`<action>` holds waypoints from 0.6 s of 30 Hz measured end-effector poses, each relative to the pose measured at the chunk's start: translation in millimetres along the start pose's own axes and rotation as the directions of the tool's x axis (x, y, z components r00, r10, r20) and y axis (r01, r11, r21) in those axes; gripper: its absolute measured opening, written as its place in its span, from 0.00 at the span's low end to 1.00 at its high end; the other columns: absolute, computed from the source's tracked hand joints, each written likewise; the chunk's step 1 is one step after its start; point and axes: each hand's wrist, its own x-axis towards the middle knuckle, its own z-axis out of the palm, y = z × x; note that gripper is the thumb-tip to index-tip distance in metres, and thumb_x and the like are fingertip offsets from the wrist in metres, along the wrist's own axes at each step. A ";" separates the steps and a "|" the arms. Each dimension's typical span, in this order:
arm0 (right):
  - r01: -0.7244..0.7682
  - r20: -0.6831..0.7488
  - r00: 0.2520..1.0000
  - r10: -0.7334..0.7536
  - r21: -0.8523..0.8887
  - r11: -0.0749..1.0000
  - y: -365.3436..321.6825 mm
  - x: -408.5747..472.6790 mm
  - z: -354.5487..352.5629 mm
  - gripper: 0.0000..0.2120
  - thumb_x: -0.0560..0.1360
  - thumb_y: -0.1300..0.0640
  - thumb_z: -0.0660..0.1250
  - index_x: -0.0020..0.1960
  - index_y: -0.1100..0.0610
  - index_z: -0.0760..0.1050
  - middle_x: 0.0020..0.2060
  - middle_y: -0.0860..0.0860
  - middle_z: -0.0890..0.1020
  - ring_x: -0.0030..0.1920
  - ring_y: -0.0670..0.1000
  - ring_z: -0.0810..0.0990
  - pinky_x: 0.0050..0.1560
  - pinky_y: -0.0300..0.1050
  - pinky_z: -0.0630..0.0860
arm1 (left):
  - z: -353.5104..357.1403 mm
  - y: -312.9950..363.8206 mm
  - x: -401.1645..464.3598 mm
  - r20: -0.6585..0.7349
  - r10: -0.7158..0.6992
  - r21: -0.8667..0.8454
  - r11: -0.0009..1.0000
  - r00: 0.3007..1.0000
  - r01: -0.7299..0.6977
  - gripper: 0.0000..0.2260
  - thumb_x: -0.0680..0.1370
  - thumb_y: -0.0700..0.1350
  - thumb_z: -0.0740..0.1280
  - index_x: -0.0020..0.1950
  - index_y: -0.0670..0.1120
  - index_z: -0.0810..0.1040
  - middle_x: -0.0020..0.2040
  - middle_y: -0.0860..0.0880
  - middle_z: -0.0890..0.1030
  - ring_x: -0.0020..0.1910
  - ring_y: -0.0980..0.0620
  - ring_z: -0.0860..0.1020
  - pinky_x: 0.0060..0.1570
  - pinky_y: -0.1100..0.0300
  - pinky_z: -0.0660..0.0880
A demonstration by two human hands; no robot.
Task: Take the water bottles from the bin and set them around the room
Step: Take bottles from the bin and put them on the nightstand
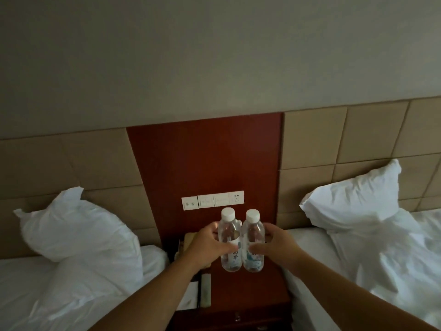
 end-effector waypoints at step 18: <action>-0.223 0.015 0.974 0.225 -0.079 0.971 219.6 267.9 70.9 0.25 0.65 0.59 0.81 0.59 0.49 0.79 0.51 0.45 0.85 0.51 0.47 0.84 0.45 0.41 0.82 | 92.4 -228.3 259.6 -0.057 -0.272 -0.054 0.962 0.961 0.269 0.34 0.68 0.46 0.80 0.70 0.59 0.70 0.61 0.58 0.81 0.58 0.59 0.80 0.55 0.60 0.80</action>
